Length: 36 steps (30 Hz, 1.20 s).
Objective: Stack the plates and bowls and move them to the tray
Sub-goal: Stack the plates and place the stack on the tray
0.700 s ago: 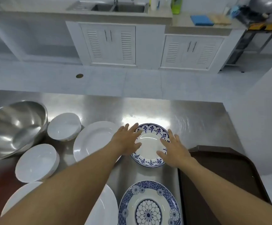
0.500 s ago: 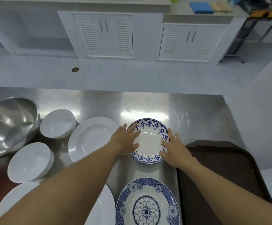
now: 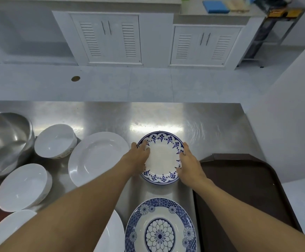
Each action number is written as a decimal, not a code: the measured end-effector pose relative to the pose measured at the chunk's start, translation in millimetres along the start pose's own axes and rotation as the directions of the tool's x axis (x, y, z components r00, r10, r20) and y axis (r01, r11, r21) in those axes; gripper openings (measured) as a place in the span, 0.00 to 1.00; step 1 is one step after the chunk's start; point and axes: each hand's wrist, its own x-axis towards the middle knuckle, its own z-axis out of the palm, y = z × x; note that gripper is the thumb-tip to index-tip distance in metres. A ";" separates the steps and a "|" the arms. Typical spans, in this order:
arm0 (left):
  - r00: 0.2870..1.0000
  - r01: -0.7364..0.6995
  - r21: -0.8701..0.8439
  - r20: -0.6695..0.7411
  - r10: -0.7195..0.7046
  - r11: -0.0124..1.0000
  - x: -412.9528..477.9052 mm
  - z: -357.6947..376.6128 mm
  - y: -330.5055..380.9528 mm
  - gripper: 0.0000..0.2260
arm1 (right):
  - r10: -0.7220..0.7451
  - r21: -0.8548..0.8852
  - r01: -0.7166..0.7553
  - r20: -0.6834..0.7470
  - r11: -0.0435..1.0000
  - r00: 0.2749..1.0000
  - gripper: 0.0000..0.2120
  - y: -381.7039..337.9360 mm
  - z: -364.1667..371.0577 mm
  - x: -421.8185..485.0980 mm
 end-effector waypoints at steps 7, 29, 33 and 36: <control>0.993 -0.085 0.072 -0.070 0.090 0.994 -25.0 -13.7 0.6 0.33 | 0.009 0.013 -0.008 -0.088 1.000 0.996 0.16 -9.1 -15.7 -34.4; 0.938 -0.327 0.101 -0.084 0.336 0.940 -141.7 56.0 28.8 0.32 | 0.297 0.054 -0.292 -0.115 0.955 0.948 0.08 -40.4 43.0 -208.7; 0.934 -0.345 0.067 -0.071 0.350 0.936 -153.1 70.9 31.2 0.30 | 0.336 0.057 -0.332 -0.110 0.942 0.935 0.11 -42.4 59.8 -224.7; 0.931 -0.359 0.068 -0.045 0.363 0.931 -158.3 80.8 33.4 0.30 | 0.363 0.029 -0.362 -0.090 0.932 0.928 0.19 -42.3 71.2 -232.7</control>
